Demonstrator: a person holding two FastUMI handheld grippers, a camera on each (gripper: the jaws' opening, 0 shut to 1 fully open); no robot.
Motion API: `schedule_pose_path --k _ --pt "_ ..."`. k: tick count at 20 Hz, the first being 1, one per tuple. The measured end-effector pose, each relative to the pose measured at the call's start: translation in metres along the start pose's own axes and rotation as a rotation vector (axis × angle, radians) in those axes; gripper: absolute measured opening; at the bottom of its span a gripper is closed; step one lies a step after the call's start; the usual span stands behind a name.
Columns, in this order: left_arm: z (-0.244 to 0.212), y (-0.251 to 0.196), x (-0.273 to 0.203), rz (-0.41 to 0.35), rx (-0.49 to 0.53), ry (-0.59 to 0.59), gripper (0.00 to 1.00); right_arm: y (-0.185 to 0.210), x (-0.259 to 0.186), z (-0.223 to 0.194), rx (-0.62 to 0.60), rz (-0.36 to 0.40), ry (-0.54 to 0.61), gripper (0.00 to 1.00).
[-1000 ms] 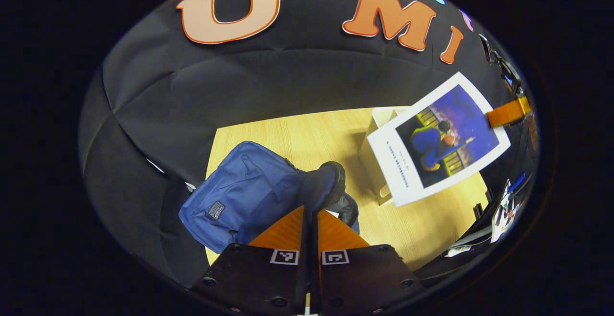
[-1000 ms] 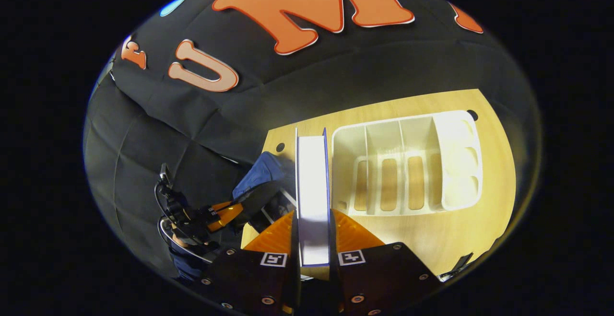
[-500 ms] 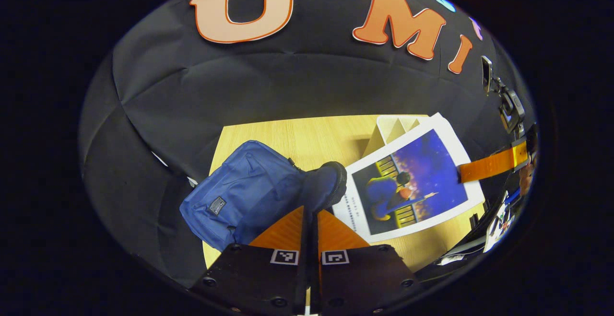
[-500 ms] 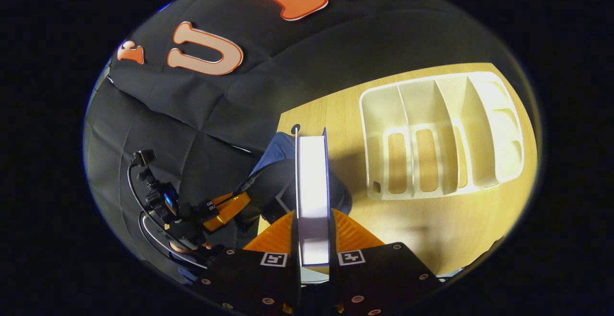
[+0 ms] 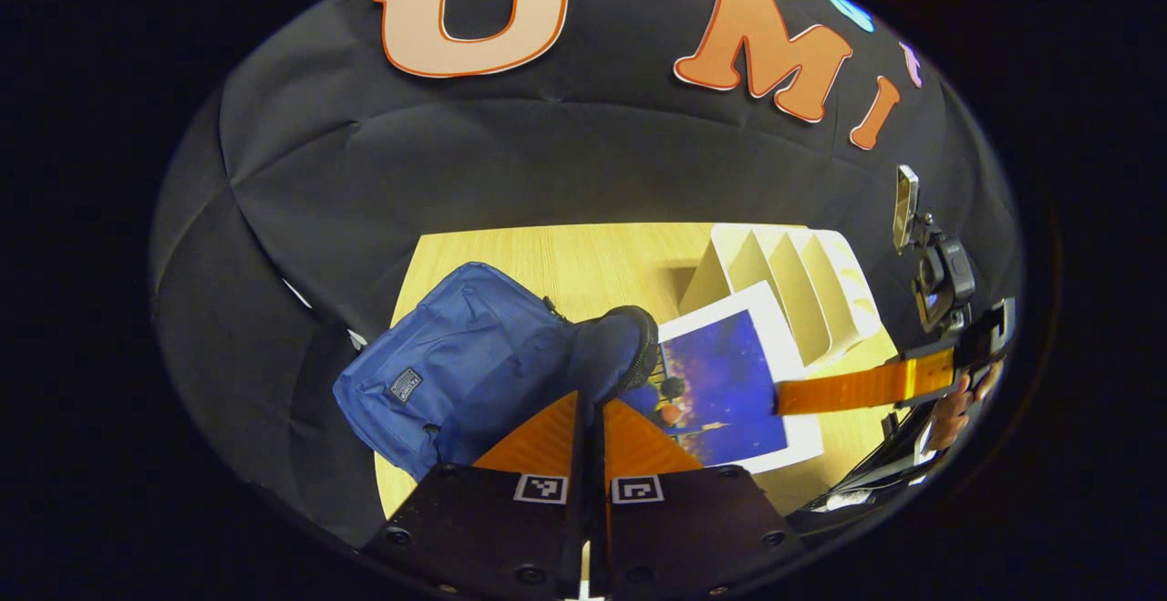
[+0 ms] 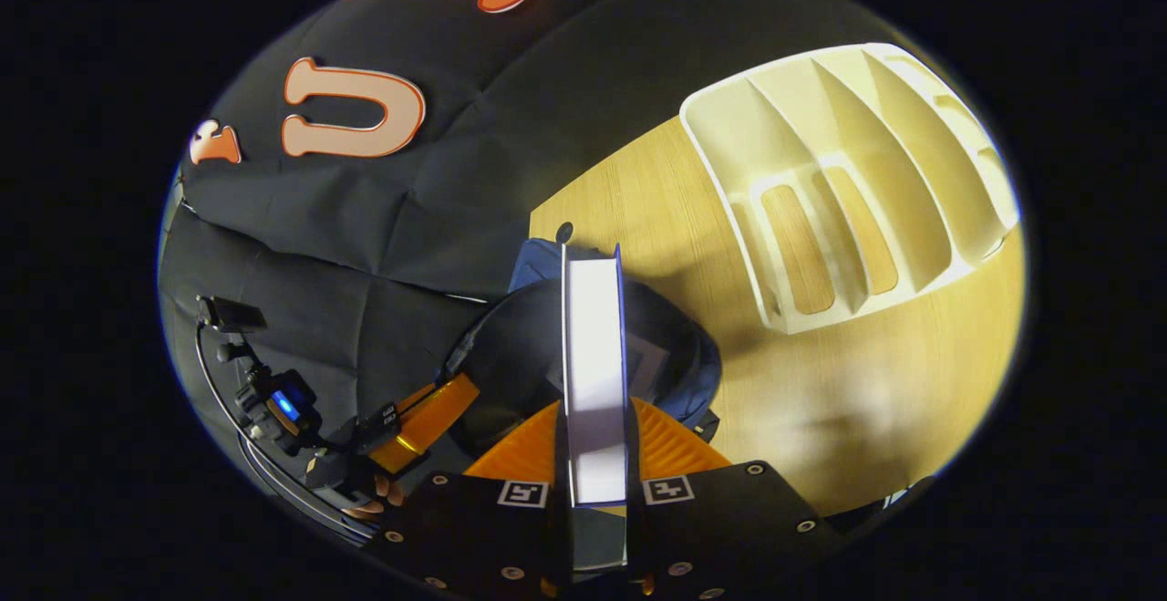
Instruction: Open the schoolbag, grab two books from the bookshelf and put them into the schoolbag.
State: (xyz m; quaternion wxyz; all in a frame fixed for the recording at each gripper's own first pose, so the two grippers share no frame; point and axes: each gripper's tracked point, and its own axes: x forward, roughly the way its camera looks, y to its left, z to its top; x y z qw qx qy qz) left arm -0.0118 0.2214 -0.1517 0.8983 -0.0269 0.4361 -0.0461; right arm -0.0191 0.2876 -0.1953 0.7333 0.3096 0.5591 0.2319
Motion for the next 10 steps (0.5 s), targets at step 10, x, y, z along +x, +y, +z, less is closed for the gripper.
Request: schedule_pose_path --k 10 --pt "-0.010 -0.012 -0.006 -0.074 -0.019 0.013 0.04 0.016 0.065 -0.040 0.091 0.022 -0.060 0.23"
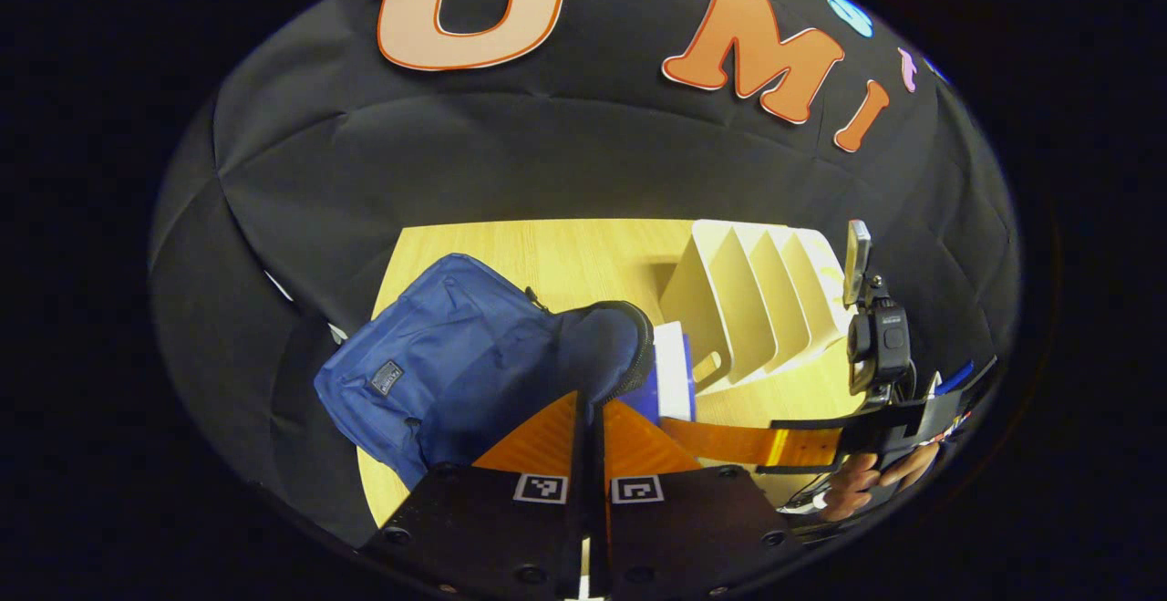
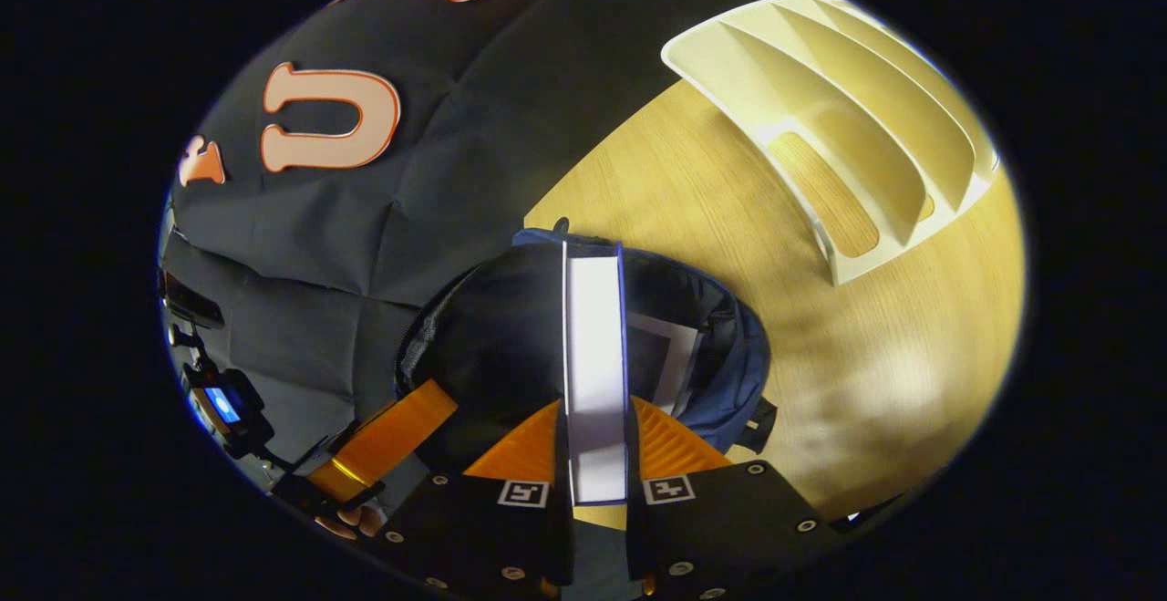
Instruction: Open the schoolbag, grab two books from the bookshelf and put them into the schoolbag.
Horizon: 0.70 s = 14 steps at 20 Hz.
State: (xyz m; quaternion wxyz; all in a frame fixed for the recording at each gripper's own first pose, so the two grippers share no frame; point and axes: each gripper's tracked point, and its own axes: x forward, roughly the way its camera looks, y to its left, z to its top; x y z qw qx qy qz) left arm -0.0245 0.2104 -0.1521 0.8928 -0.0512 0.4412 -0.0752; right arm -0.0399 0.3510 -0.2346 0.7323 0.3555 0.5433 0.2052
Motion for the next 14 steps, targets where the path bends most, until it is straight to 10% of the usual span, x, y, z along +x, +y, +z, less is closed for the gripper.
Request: schedule_pose_path --k 14 --pt "-0.007 -0.007 -0.005 -0.028 0.139 0.009 0.04 -0.004 0.069 -0.024 -0.045 -0.119 0.055 0.30"
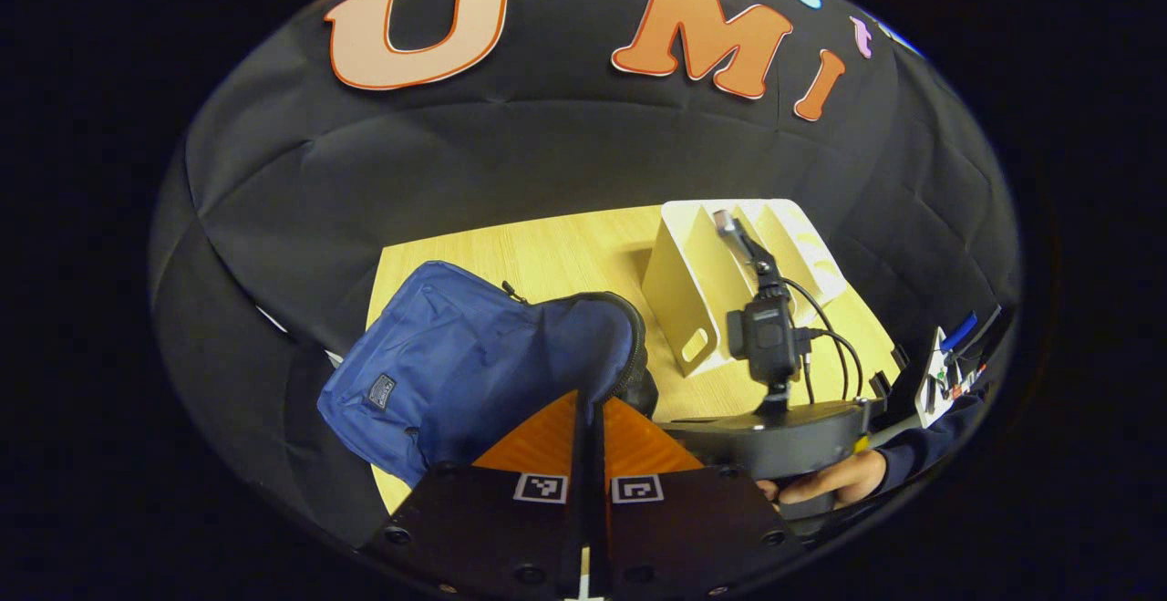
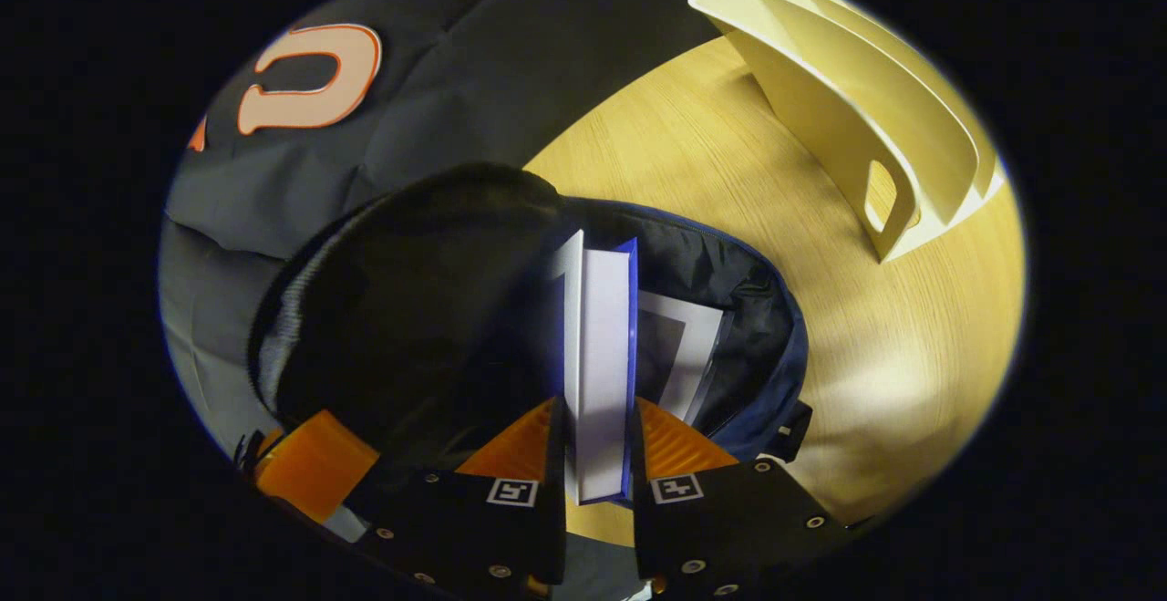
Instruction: Open the schoolbag, grab two books from the bookshelf and put them into the schoolbag.
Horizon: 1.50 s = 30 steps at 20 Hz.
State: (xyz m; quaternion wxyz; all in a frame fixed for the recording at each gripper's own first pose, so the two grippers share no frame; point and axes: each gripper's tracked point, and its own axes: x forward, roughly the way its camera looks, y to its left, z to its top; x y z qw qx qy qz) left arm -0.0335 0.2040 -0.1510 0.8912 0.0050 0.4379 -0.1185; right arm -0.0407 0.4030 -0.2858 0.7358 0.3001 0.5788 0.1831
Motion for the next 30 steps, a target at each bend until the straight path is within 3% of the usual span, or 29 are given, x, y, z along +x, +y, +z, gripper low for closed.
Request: schedule_pose_path --k 2,3,4,5,7,9,10,13,14,15,16,17,20,23,25,26,28,30 --pt "0.002 0.009 0.000 0.015 -0.011 -0.009 0.04 0.000 0.006 0.004 -0.021 -0.027 0.017 0.34" --pt "0.004 0.008 0.000 0.007 -0.030 -0.010 0.04 -0.001 0.007 0.006 -0.025 -0.041 0.027 0.45" --pt "0.007 0.008 -0.002 -0.003 -0.053 -0.018 0.04 0.000 0.008 0.008 -0.038 -0.040 0.037 0.37" --pt "0.009 0.008 0.006 0.002 -0.057 -0.022 0.08 0.002 0.007 0.010 -0.054 -0.030 0.032 0.39" --pt "0.009 0.015 -0.001 0.021 -0.057 -0.030 0.04 0.011 -0.004 0.006 -0.055 0.003 0.069 0.42" --pt "0.010 0.018 -0.001 0.035 -0.067 -0.029 0.04 0.033 -0.006 -0.003 -0.066 0.082 0.123 0.63" --pt "0.010 0.019 0.001 0.036 -0.073 -0.029 0.04 0.034 -0.011 -0.004 -0.097 0.085 0.128 0.51" --pt "0.013 0.020 -0.002 0.045 -0.083 -0.038 0.04 0.028 -0.024 0.011 -0.166 0.056 0.075 0.61" --pt "0.012 0.020 -0.001 0.050 -0.085 -0.038 0.04 0.023 -0.032 0.018 -0.176 0.045 0.059 0.46" --pt "0.013 0.021 0.001 0.063 -0.080 -0.040 0.04 0.018 -0.039 0.026 -0.187 0.035 0.037 0.82" --pt "0.010 0.021 0.004 0.067 -0.076 -0.037 0.04 0.014 -0.048 0.036 -0.205 0.027 0.008 0.68" --pt "0.012 0.018 0.003 0.073 -0.072 -0.042 0.05 0.007 -0.058 0.047 -0.231 0.011 -0.026 0.70" --pt "0.013 0.011 0.004 0.086 -0.050 -0.042 0.16 -0.009 -0.091 0.080 -0.287 -0.026 -0.119 0.80" --pt "0.021 -0.007 0.007 0.066 -0.027 -0.059 0.31 -0.023 -0.125 0.104 -0.243 -0.006 -0.170 0.84" --pt "0.028 -0.014 0.008 0.067 -0.025 -0.082 0.52 -0.043 -0.150 0.130 -0.235 -0.032 -0.236 0.86" --pt "0.032 -0.015 0.009 0.077 -0.023 -0.096 0.67 -0.052 -0.163 0.141 -0.241 -0.052 -0.268 0.87" --pt "0.042 -0.022 0.008 0.080 -0.023 -0.126 0.85 -0.068 -0.186 0.162 -0.252 -0.076 -0.324 0.88" --pt "0.054 -0.027 0.007 0.091 -0.021 -0.162 0.89 -0.078 -0.208 0.172 -0.231 -0.066 -0.342 0.88"
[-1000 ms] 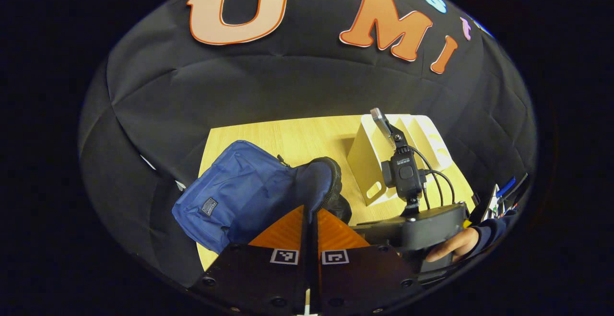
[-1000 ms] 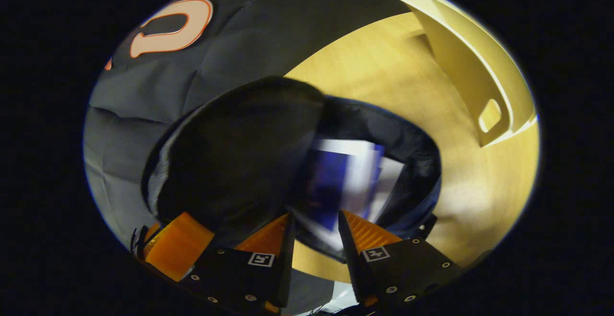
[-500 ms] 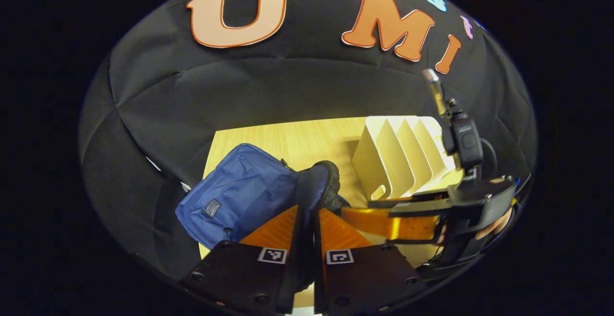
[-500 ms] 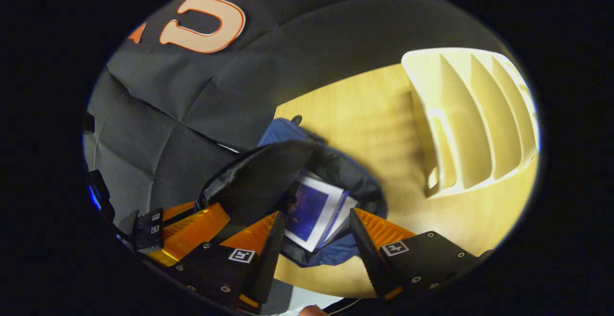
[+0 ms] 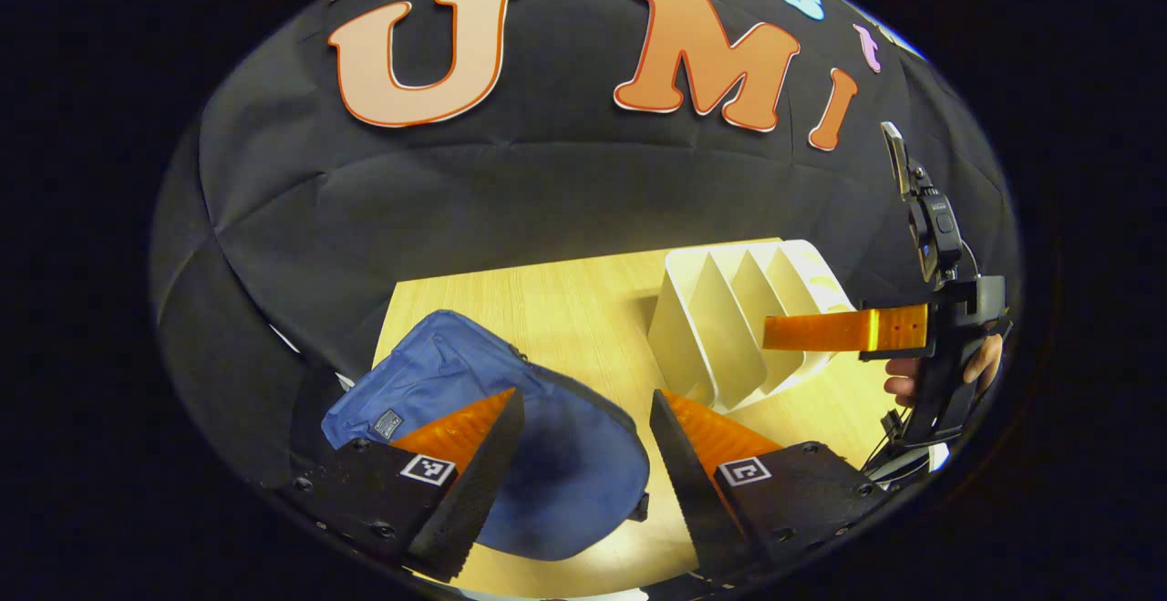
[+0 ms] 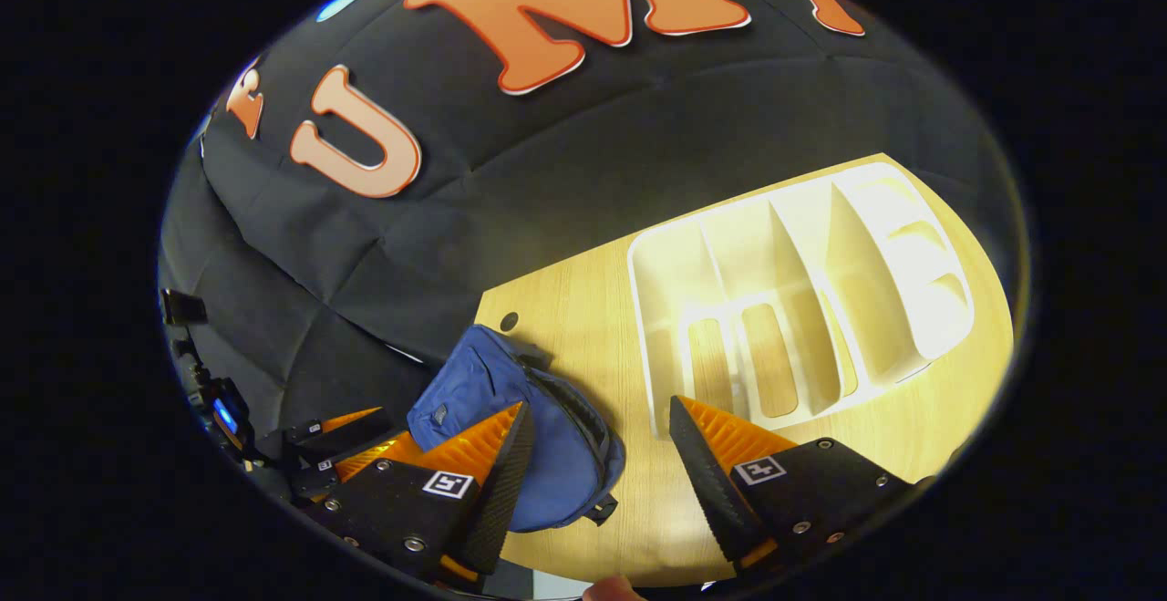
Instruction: Open the schoolbag, grab two books from the bookshelf and put them into the schoolbag.
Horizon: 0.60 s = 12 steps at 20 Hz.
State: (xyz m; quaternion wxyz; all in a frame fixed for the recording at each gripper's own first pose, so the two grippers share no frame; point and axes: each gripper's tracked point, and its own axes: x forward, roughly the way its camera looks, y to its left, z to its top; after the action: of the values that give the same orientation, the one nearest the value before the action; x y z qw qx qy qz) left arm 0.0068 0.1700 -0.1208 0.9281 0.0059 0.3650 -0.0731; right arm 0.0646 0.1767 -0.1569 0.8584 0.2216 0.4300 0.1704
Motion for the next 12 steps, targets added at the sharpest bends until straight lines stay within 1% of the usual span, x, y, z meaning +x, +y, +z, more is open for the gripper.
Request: schedule_pose_path --k 2,5,8,11,12 --pt "0.015 -0.005 0.000 0.015 0.006 -0.054 0.90 -0.024 -0.013 0.018 -0.008 -0.039 -0.060 0.89" --pt "0.036 -0.019 -0.004 0.026 0.015 -0.139 0.91 -0.053 -0.036 0.045 -0.053 -0.096 -0.150 0.91" --pt "0.069 -0.033 -0.009 0.065 0.030 -0.250 0.96 -0.069 -0.055 0.064 -0.126 -0.141 -0.195 0.91" --pt "0.090 -0.053 -0.021 0.067 0.046 -0.334 0.96 -0.086 -0.075 0.087 -0.167 -0.191 -0.271 0.92" --pt "0.097 -0.059 -0.024 0.071 0.053 -0.359 0.96 -0.089 -0.083 0.096 -0.179 -0.207 -0.307 0.77"
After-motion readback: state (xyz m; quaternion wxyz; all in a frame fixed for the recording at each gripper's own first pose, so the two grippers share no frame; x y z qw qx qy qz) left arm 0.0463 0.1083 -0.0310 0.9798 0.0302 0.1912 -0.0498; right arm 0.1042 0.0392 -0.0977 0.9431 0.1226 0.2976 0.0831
